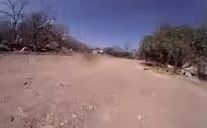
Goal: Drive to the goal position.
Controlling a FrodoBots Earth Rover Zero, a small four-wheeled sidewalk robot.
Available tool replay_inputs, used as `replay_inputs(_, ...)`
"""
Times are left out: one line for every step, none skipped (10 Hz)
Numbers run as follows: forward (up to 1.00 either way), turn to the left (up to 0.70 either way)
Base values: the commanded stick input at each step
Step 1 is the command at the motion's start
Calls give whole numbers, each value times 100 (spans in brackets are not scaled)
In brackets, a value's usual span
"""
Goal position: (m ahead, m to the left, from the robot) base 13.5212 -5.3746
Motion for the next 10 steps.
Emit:
replay_inputs(100,0)
replay_inputs(100,0)
replay_inputs(100,0)
replay_inputs(100,0)
replay_inputs(100,0)
replay_inputs(100,0)
replay_inputs(100,0)
replay_inputs(100,0)
replay_inputs(100,0)
replay_inputs(100,0)
